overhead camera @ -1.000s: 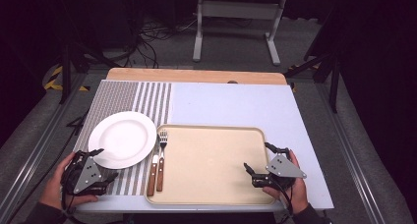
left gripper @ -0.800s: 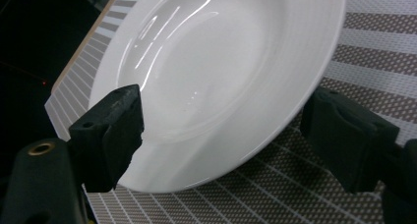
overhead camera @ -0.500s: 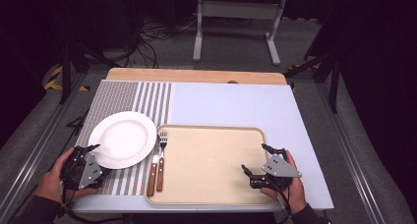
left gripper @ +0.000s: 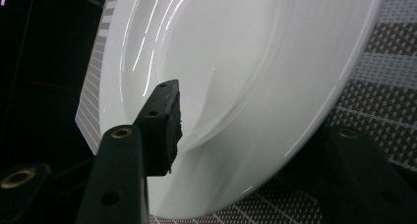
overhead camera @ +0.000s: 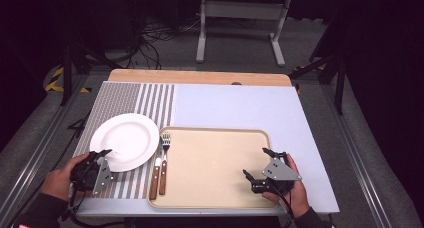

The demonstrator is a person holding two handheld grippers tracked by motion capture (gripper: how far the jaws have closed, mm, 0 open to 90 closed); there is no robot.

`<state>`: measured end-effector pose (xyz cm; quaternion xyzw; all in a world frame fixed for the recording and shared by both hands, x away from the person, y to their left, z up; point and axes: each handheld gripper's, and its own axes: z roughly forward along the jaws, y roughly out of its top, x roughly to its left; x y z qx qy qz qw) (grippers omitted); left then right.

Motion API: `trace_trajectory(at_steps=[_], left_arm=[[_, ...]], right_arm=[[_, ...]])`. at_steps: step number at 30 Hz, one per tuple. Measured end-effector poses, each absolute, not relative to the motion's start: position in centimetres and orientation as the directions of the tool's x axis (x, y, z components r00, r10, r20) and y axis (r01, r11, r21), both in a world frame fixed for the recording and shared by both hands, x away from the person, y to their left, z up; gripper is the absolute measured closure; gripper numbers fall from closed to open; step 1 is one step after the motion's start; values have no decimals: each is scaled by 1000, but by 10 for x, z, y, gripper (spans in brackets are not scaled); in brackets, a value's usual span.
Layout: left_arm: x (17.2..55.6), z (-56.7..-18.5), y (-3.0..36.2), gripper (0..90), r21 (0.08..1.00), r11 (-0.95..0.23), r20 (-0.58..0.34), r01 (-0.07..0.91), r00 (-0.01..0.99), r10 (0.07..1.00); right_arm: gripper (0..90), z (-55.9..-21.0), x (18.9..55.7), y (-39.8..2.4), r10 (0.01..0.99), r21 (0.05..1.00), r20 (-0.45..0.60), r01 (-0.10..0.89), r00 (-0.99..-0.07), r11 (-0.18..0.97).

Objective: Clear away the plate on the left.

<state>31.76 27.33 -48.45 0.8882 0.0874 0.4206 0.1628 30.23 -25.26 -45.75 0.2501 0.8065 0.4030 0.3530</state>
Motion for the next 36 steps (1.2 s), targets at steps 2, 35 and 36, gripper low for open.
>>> trace_trajectory(at_steps=[2,35,36], left_arm=[[317,-486,271,581,354,-935,718,9,638,278],[306,-502,236,819,93,-995,872,-47,486,58],[306,-501,236,819,90,-995,871,-44,488,57]], right_arm=[[95,-458,302,-252,686,825,-369,119,-626,553],[96,-460,302,-251,674,810,-368,135,-641,571],[96,-460,302,-251,674,809,-368,137,-641,572]])
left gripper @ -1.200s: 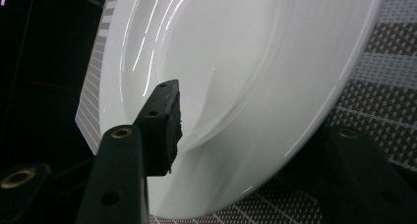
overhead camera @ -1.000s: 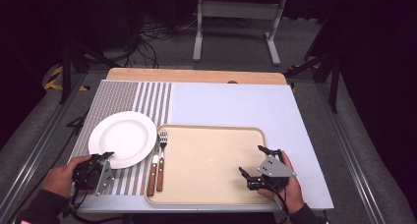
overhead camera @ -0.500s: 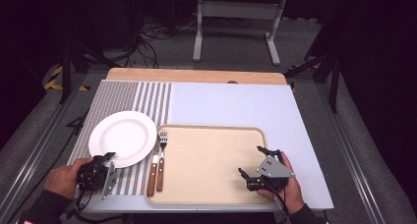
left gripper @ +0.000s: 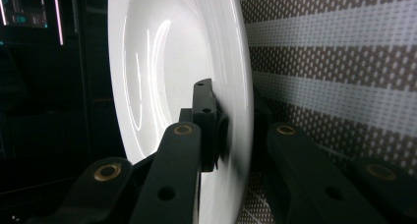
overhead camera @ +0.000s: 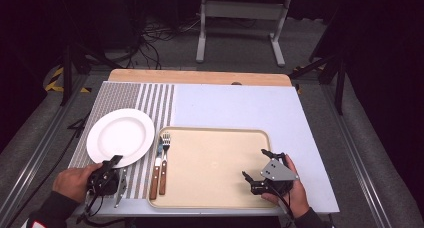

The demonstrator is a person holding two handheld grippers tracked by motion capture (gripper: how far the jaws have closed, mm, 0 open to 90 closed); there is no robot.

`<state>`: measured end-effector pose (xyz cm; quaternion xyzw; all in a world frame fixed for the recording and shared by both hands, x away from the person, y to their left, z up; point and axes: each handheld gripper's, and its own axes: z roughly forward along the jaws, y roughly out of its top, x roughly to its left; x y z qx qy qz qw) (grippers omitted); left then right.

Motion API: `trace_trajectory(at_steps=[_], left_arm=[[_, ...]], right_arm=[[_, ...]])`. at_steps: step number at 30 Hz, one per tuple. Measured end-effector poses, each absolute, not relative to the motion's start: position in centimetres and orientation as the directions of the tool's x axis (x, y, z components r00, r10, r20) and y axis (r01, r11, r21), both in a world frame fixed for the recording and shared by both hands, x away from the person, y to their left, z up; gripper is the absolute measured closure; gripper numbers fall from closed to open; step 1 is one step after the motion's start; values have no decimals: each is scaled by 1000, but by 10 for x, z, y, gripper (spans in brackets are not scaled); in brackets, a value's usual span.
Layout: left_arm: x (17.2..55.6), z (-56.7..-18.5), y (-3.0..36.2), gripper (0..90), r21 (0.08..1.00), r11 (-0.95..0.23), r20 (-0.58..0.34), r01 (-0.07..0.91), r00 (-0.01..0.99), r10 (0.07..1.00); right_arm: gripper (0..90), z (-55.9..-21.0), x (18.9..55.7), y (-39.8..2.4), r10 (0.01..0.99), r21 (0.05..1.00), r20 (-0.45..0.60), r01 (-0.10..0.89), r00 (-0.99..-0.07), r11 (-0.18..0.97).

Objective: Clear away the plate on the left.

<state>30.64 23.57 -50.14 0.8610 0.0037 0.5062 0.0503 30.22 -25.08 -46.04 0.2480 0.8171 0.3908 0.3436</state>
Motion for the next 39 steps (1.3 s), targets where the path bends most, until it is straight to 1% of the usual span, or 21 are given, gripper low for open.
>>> trace_trajectory(at_steps=[6,8,9,23,28,36,39], left_arm=[[308,-501,233,819,86,-996,872,-26,486,63],[309,-501,233,819,92,-996,874,-21,481,71],[309,-500,234,819,111,-994,870,-21,485,87],[313,-489,236,819,120,-993,879,9,463,110],[317,-484,239,818,157,-987,870,23,469,149],[320,-479,239,818,177,-983,867,53,464,182],[320,-474,236,818,189,-981,864,50,465,190]], right_arm=[[95,-461,303,-250,674,808,-371,137,-639,574],[95,-461,303,-251,675,807,-372,137,-637,574],[95,-461,303,-251,675,807,-372,137,-637,574],[96,-459,302,-253,694,820,-376,128,-614,557],[96,-457,302,-255,703,827,-376,125,-604,549],[95,-458,303,-255,700,828,-371,124,-610,547],[95,-457,302,-254,696,827,-374,120,-613,550]])
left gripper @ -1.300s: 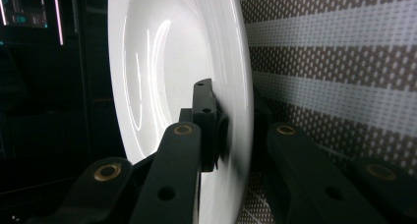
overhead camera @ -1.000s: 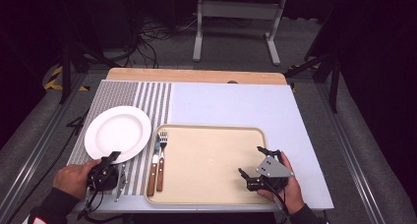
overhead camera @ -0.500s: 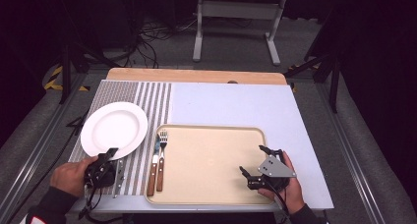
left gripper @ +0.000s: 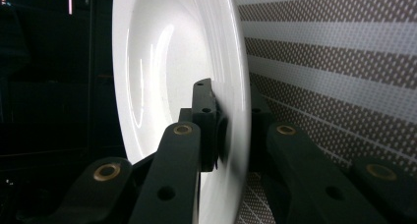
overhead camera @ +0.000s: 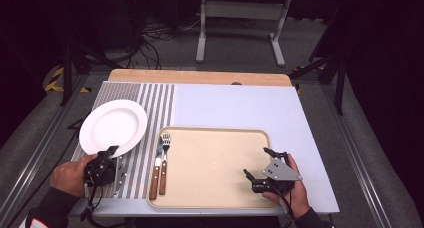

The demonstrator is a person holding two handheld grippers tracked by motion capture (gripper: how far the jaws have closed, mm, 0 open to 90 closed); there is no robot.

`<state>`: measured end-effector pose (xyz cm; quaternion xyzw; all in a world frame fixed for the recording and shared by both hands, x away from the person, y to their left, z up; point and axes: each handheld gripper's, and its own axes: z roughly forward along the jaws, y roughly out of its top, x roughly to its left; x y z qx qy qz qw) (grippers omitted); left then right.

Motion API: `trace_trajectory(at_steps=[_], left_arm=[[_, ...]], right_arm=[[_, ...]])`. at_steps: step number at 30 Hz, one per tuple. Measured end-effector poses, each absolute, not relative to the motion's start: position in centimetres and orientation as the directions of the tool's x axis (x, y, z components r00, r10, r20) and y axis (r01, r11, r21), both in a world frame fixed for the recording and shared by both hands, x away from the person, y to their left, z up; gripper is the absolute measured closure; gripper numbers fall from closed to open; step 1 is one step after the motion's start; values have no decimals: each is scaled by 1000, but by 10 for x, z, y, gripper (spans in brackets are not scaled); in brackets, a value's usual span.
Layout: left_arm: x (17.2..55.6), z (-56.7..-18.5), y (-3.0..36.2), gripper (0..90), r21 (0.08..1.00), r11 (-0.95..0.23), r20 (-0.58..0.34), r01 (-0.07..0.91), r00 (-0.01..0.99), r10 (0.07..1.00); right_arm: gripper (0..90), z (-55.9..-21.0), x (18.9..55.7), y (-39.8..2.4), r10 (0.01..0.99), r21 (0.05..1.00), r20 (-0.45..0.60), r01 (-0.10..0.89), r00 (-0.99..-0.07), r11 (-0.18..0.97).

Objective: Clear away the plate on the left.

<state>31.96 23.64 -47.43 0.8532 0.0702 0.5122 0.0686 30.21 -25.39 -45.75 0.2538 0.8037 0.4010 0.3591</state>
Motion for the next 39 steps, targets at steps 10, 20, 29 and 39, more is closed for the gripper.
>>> trace_trajectory(at_steps=[10,20,29,39], left_arm=[[322,-457,224,818,199,-980,881,10,436,184],[323,-446,201,818,198,-979,899,-39,406,166],[324,-439,176,818,190,-978,907,-91,397,139],[324,-436,145,817,177,-972,913,-153,394,104]], right_arm=[[95,-458,302,-254,695,826,-371,124,-616,550],[94,-458,302,-254,696,826,-374,122,-613,551],[94,-457,302,-256,700,826,-378,121,-606,551],[94,-457,302,-257,701,827,-377,122,-605,549]])
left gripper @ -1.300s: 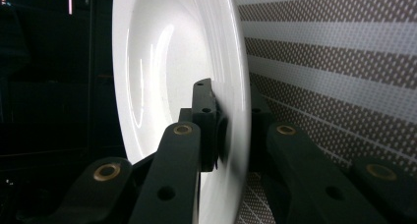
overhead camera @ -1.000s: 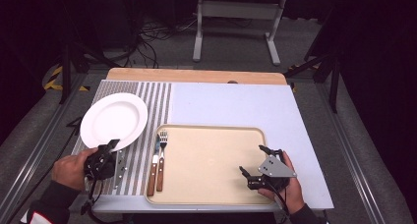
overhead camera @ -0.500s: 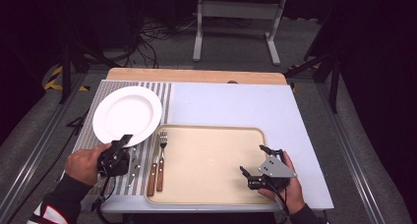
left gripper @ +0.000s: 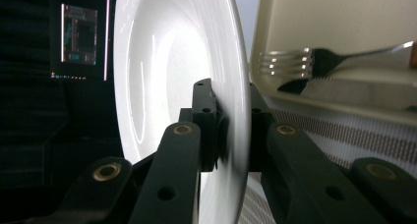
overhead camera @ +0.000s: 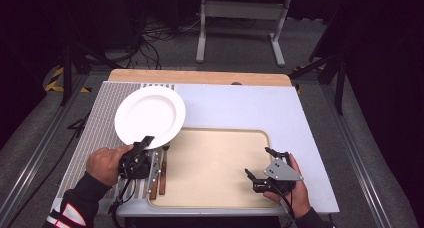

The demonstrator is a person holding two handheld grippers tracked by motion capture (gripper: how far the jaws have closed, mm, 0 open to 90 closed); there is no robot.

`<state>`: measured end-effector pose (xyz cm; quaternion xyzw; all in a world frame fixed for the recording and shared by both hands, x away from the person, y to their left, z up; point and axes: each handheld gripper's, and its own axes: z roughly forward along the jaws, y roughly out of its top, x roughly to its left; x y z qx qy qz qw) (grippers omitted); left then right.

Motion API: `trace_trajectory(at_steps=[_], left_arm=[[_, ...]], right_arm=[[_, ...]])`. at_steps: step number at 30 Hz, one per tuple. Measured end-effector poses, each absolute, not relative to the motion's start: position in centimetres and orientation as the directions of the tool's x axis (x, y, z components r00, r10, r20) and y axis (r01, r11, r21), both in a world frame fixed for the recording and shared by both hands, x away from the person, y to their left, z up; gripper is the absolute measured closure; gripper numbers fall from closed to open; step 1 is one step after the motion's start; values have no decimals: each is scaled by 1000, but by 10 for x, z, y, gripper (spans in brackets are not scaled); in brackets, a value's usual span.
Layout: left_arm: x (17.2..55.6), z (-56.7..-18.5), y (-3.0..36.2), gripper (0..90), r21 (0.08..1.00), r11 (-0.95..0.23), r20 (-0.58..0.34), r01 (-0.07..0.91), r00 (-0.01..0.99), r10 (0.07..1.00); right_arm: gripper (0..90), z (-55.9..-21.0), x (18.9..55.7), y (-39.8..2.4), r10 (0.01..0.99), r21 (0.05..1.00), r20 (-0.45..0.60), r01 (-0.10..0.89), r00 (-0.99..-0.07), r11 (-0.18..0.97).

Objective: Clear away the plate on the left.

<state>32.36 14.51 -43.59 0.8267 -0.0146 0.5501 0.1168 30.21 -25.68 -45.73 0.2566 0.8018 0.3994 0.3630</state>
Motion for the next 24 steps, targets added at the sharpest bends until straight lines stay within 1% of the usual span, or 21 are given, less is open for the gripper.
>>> trace_trajectory(at_steps=[6,10,15,18,24], left_arm=[[325,-438,132,817,176,-967,910,-184,405,88],[325,-438,121,815,152,-969,910,-197,411,59],[325,-439,113,815,149,-964,912,-222,407,47],[320,-439,102,814,122,-959,919,-255,393,13],[317,-440,91,812,128,-950,917,-285,399,3]], right_arm=[[94,-457,302,-257,702,827,-378,121,-604,550],[94,-458,302,-257,700,826,-377,121,-606,550],[94,-457,303,-258,701,826,-380,120,-604,551],[94,-457,302,-257,701,827,-378,120,-605,550],[94,-457,302,-258,701,827,-380,117,-604,550]])
